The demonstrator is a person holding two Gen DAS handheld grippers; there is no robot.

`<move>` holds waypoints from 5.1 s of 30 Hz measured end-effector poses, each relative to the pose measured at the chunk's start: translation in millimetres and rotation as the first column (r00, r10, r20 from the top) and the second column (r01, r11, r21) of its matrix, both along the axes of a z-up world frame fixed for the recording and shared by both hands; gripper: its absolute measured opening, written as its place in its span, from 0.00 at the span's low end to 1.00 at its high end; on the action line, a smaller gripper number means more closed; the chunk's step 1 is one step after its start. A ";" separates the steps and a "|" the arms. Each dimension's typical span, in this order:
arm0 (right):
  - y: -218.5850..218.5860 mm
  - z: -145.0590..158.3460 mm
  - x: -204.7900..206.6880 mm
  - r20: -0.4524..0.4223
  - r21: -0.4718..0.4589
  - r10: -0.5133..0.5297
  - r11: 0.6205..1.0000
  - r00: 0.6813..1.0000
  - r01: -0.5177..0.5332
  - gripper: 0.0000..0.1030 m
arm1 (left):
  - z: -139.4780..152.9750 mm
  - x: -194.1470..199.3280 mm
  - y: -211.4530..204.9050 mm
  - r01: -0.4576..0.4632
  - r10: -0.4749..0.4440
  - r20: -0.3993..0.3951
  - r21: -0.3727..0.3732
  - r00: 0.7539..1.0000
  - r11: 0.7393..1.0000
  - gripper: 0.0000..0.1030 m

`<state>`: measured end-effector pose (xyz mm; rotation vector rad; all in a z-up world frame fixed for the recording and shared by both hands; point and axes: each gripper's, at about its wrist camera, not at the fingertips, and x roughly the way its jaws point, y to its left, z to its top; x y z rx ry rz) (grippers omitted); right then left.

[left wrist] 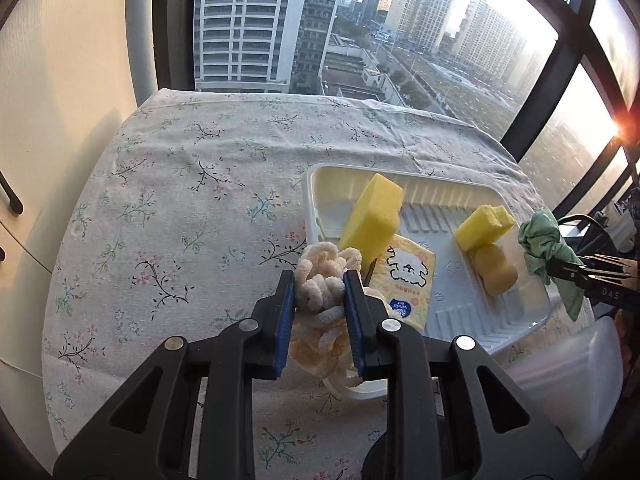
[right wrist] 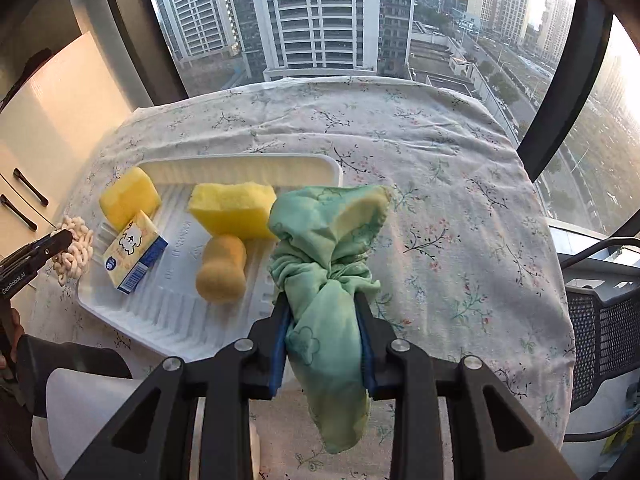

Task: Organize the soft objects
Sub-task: 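Carry the white and green scrunchies over the white tray with both tools, then open both tools to drop the scrunchies into the tray, then move both tools back toward the knitted sleeves on the table, then grasp a knitted sleeve with the left tool while the right tool grasps another sleeve, then carry both knitted sleeves over the white tray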

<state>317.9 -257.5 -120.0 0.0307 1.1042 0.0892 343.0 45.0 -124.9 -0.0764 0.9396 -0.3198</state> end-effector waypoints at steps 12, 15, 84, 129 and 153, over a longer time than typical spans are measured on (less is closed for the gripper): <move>17.1 -14.9 30.7 -0.057 0.076 0.050 0.996 0.997 -0.045 0.31 | -11.4 15.5 -29.9 0.080 -0.081 -0.011 -0.022 0.997 0.997 0.22; 16.8 -27.3 36.6 -0.093 0.091 0.044 0.995 0.995 -0.035 0.32 | -14.6 18.2 -29.5 0.098 -0.099 -0.028 -0.047 0.995 0.994 0.24; -55.2 -24.3 -234.8 -0.014 0.063 -0.101 0.993 0.995 0.102 0.63 | -24.6 -243.5 43.4 0.107 -0.107 0.001 -0.102 0.994 0.989 0.62; 92.1 -51.1 -311.8 0.002 0.037 0.239 0.970 0.971 -0.239 0.40 | -41.5 -344.0 -68.9 0.432 -0.445 0.023 0.197 0.895 0.880 0.45; 60.9 -5.9 -306.9 0.056 0.065 0.146 0.987 0.988 -0.149 0.27 | -4.2 -319.1 -24.9 0.189 -0.187 0.085 -0.009 0.979 0.982 0.33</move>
